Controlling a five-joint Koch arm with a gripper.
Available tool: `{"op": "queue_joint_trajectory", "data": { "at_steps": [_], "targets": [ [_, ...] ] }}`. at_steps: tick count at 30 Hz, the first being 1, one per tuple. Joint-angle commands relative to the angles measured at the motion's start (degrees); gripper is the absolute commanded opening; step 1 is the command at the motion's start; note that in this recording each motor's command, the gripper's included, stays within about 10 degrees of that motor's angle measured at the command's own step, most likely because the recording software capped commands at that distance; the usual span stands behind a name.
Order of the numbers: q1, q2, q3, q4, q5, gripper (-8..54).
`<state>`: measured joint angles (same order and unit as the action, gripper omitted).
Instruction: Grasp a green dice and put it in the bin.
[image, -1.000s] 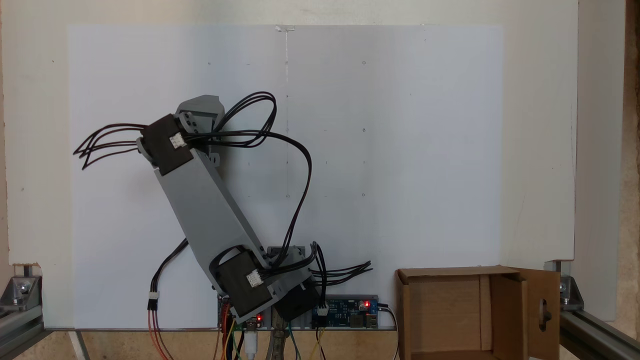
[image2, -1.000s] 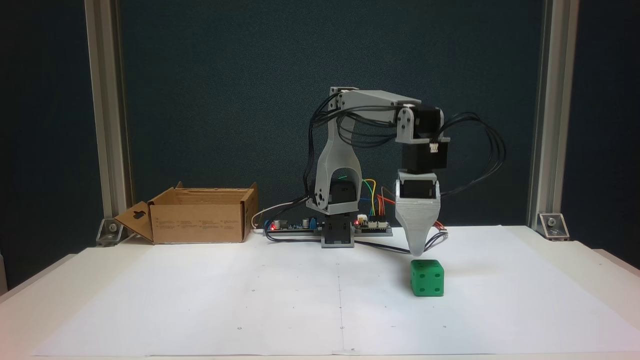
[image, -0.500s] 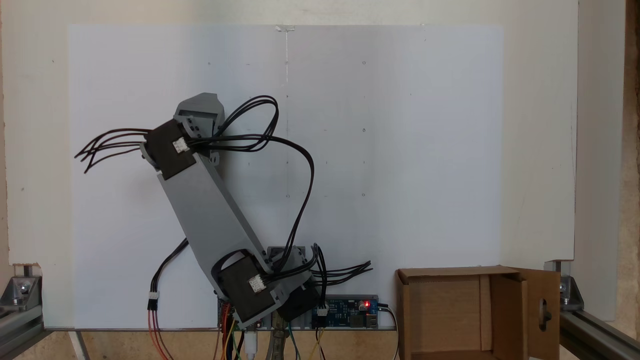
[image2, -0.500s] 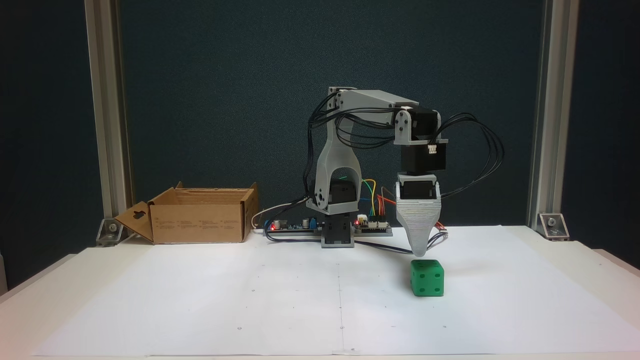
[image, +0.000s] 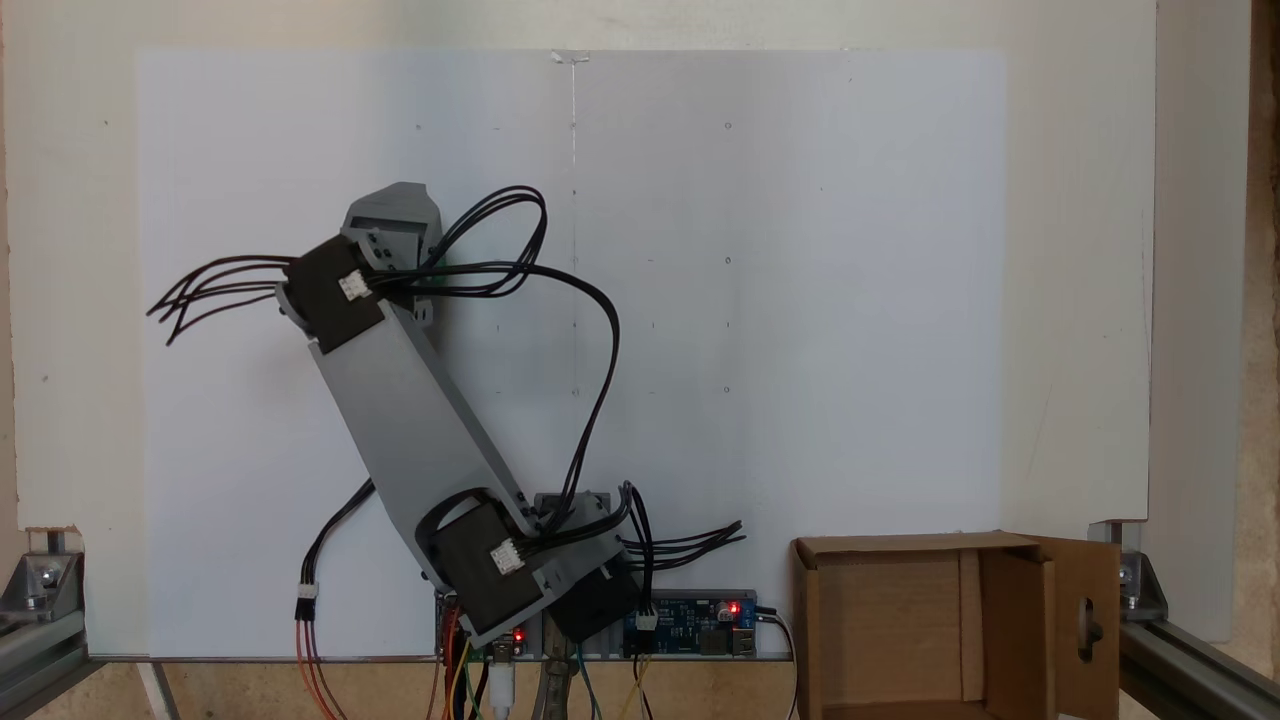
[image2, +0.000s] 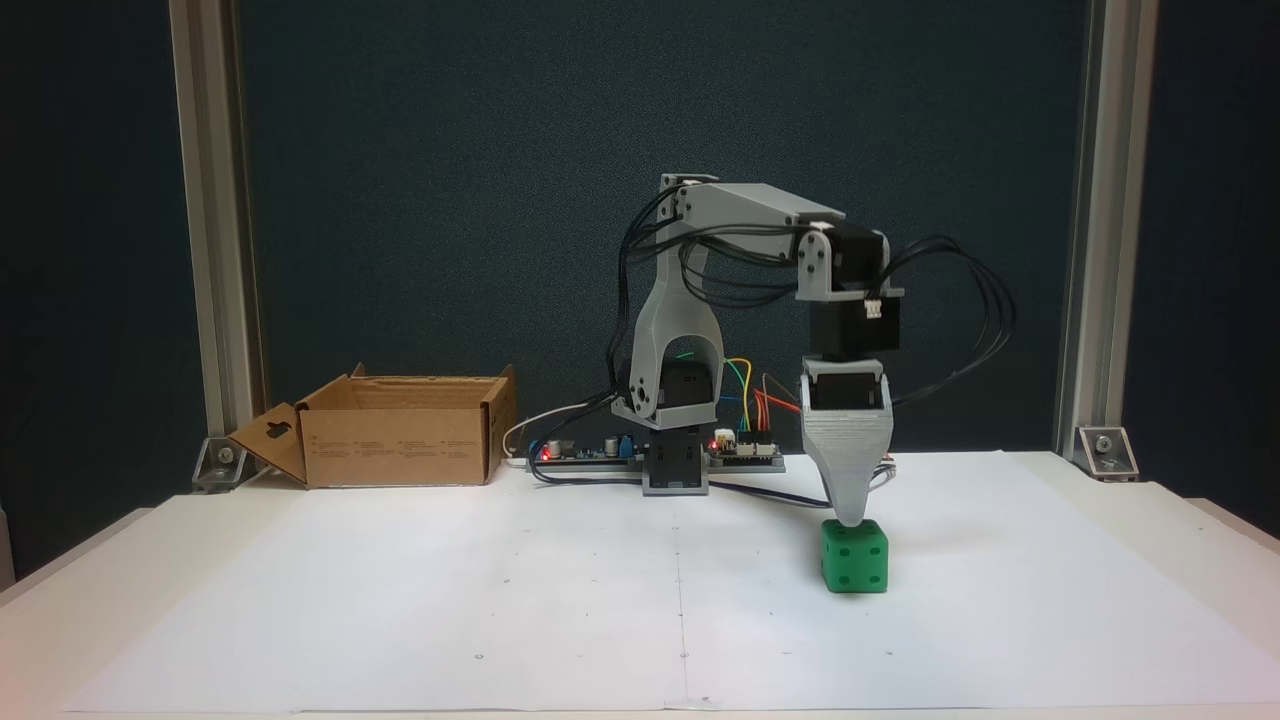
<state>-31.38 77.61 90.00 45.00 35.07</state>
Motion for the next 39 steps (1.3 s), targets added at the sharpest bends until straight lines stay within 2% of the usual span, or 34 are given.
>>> {"op": "queue_joint_trajectory", "data": {
  "at_steps": [1,30,39],
  "targets": [
    [-0.5,-0.2,-1.0,-0.7,4.1,42.4],
    [-0.8,-8.3,-0.4,-3.9,4.1,42.1],
    [-0.5,-9.2,-0.3,-4.0,4.1,38.9]
  ]
}}
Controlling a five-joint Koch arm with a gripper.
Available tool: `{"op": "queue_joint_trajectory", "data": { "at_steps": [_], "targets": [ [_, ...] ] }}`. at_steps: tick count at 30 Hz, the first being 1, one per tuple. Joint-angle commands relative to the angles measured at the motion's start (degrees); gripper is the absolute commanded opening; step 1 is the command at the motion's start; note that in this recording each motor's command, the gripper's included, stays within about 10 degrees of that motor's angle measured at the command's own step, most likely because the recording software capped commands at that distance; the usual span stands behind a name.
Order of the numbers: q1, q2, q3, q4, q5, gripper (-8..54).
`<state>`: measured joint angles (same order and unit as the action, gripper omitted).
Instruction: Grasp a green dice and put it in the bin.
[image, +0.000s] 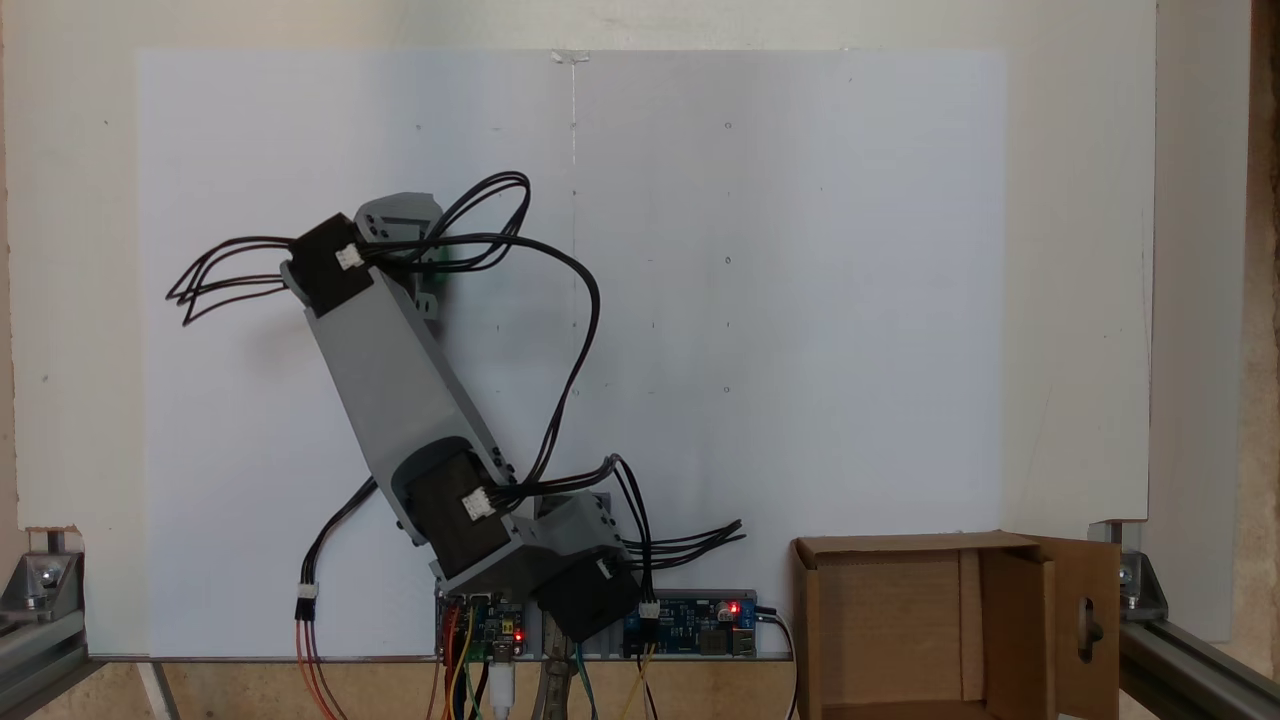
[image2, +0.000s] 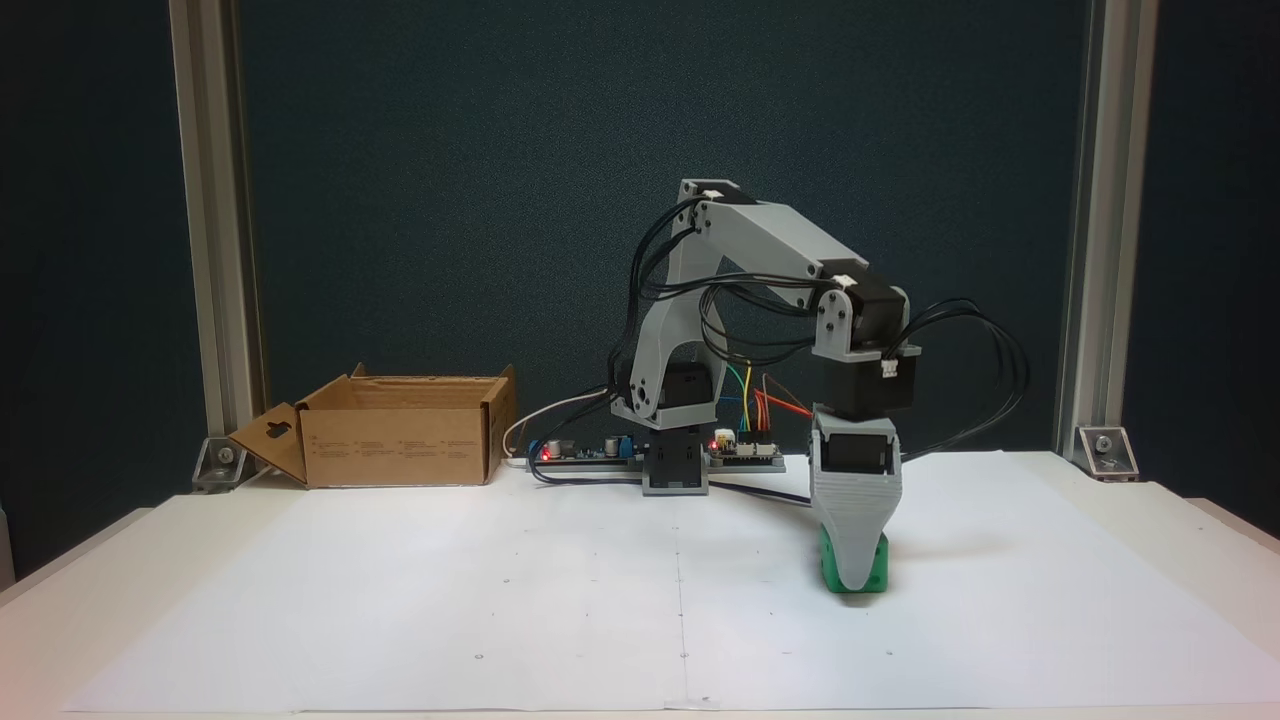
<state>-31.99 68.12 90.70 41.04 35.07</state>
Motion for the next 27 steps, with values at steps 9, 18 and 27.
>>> {"op": "queue_joint_trajectory", "data": {
  "at_steps": [9,18,27],
  "targets": [
    [0.4,-1.2,-0.9,-1.1,4.0,38.9],
    [0.8,-1.2,0.0,-1.1,4.0,33.1],
    [0.9,-1.2,0.8,-1.0,4.1,28.3]
  ]
}}
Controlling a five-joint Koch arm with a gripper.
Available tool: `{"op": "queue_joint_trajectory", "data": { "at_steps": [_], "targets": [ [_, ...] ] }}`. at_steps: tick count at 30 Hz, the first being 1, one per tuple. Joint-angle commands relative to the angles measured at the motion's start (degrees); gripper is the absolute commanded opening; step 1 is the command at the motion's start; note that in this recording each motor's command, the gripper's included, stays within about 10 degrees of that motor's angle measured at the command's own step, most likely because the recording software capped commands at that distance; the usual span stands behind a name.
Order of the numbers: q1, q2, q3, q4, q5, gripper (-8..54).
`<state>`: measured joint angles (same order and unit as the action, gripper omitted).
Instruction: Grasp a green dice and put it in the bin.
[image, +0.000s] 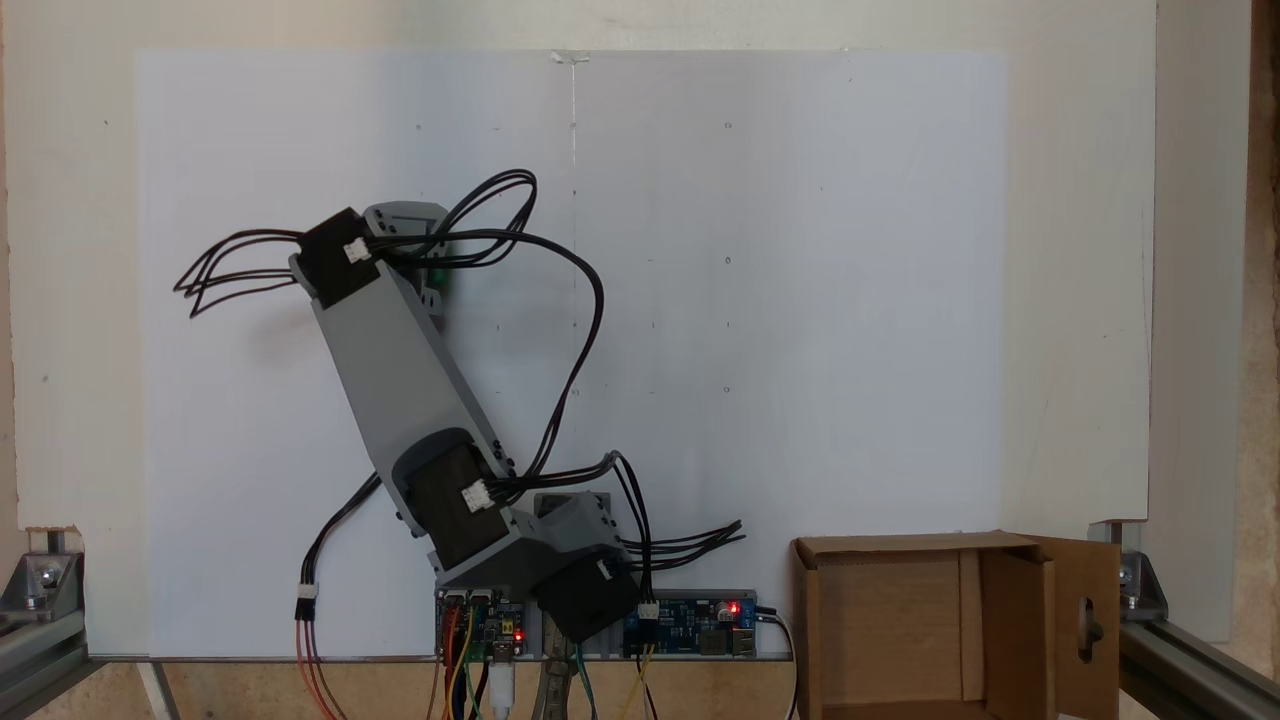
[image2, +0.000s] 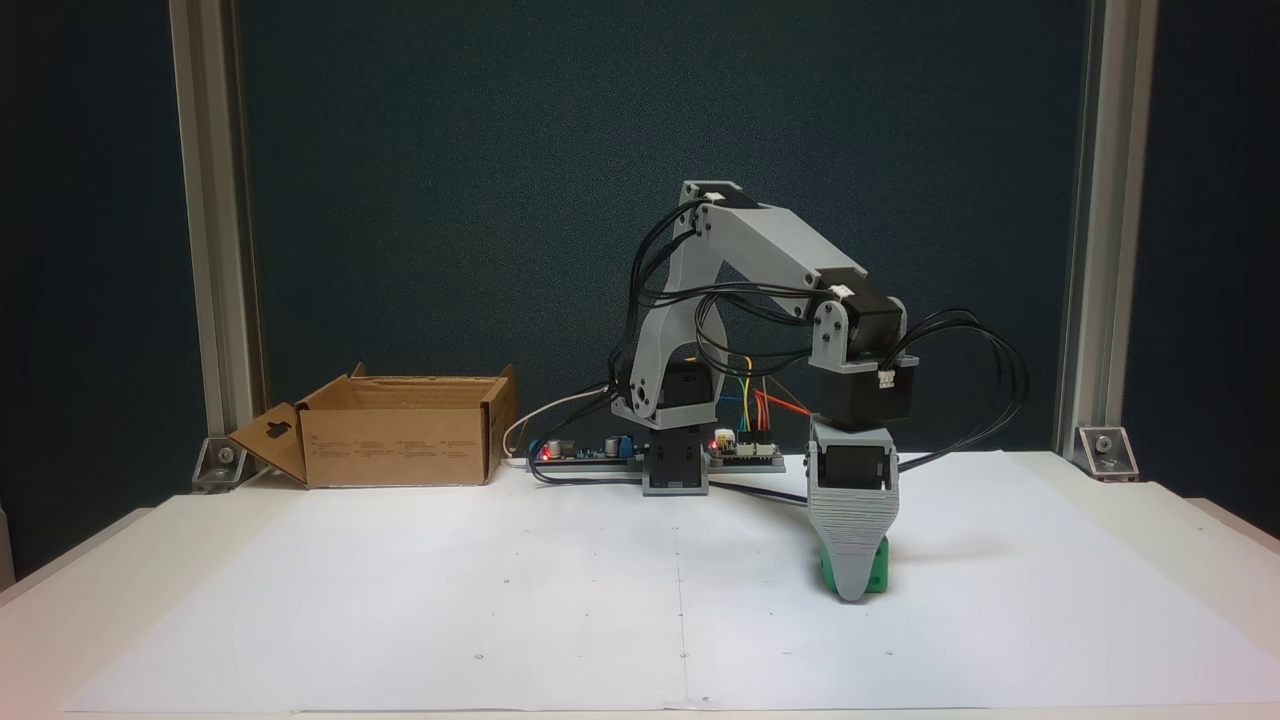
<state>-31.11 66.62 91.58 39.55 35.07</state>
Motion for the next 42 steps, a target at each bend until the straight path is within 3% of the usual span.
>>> {"op": "queue_joint_trajectory", "data": {
  "at_steps": [1,3,6,8,9,16,29,35,42],
  "targets": [
    [0.0,0.3,0.2,0.4,4.1,25.0],
    [0.0,0.3,0.4,0.4,4.0,21.6],
    [-0.1,0.4,0.5,0.6,4.1,21.5],
    [-0.2,1.0,1.0,0.6,4.1,13.5],
    [-0.2,1.8,1.5,0.5,4.1,12.4],
    [-0.2,4.8,2.1,1.3,4.1,12.1],
    [12.4,25.1,1.3,8.9,3.3,12.1],
    [30.1,30.9,1.3,15.4,-9.8,12.1],
    [58.0,30.4,1.2,18.5,-23.4,12.1]
  ]
}}
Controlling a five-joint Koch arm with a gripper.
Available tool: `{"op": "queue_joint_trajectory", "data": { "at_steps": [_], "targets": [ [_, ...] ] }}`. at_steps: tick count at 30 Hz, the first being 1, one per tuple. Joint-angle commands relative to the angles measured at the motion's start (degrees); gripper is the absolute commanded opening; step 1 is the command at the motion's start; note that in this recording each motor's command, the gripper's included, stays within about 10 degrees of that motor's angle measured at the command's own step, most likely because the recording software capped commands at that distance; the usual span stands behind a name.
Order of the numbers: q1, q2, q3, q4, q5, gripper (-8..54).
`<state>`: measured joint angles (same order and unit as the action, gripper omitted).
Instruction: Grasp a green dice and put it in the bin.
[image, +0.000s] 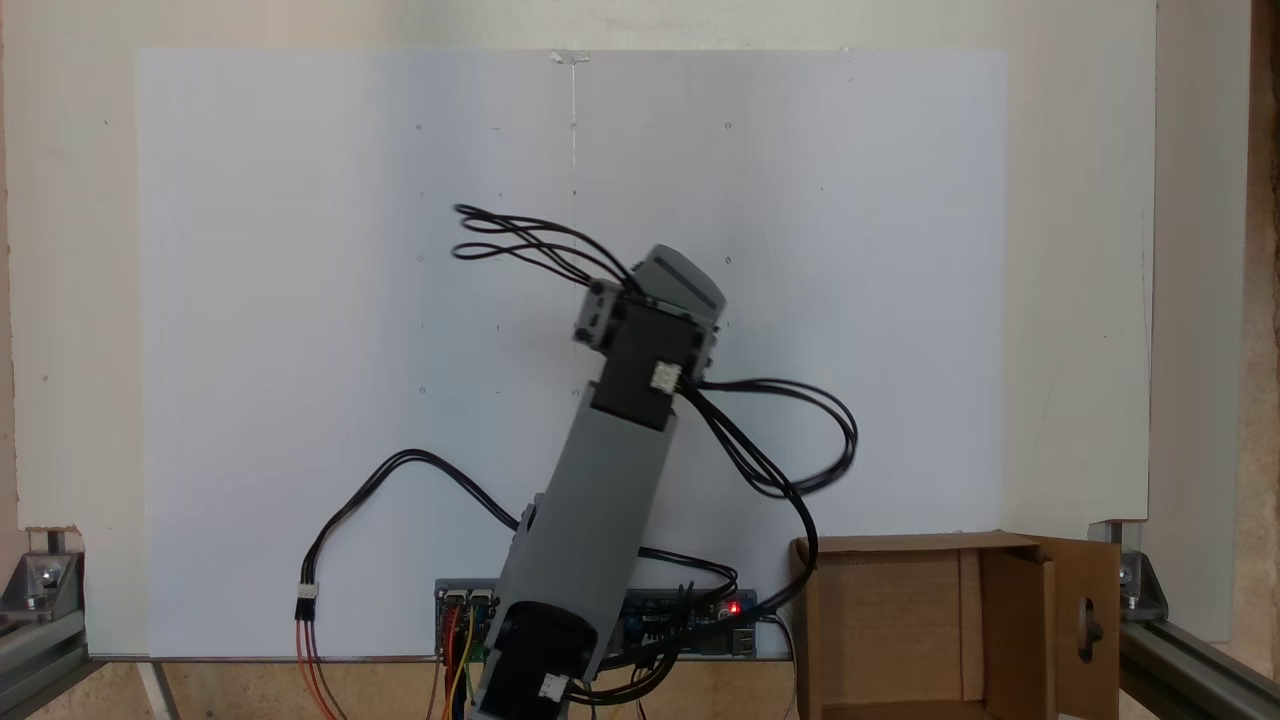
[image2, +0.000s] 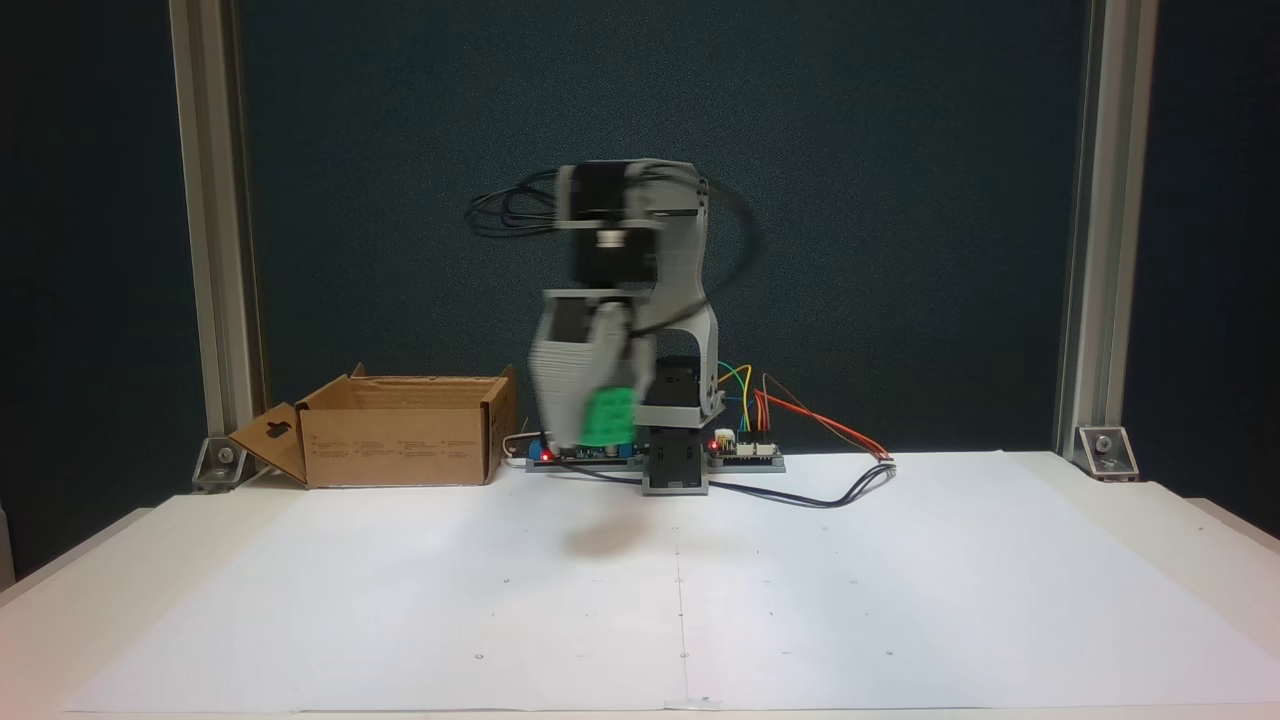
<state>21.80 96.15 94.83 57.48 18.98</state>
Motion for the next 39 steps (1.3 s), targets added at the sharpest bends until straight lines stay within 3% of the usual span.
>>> {"op": "queue_joint_trajectory", "data": {
  "at_steps": [1,13,22,30,39],
  "targets": [
    [9.0,0.3,-2.0,1.2,-9.3,12.1],
    [46.4,-1.1,-7.1,4.4,-36.1,12.1],
    [61.8,-3.2,-20.7,4.7,-40.6,12.1],
    [71.9,-11.0,-31.2,4.8,-44.1,12.1],
    [78.6,-19.5,-32.8,4.7,-48.3,12.1]
  ]
}}
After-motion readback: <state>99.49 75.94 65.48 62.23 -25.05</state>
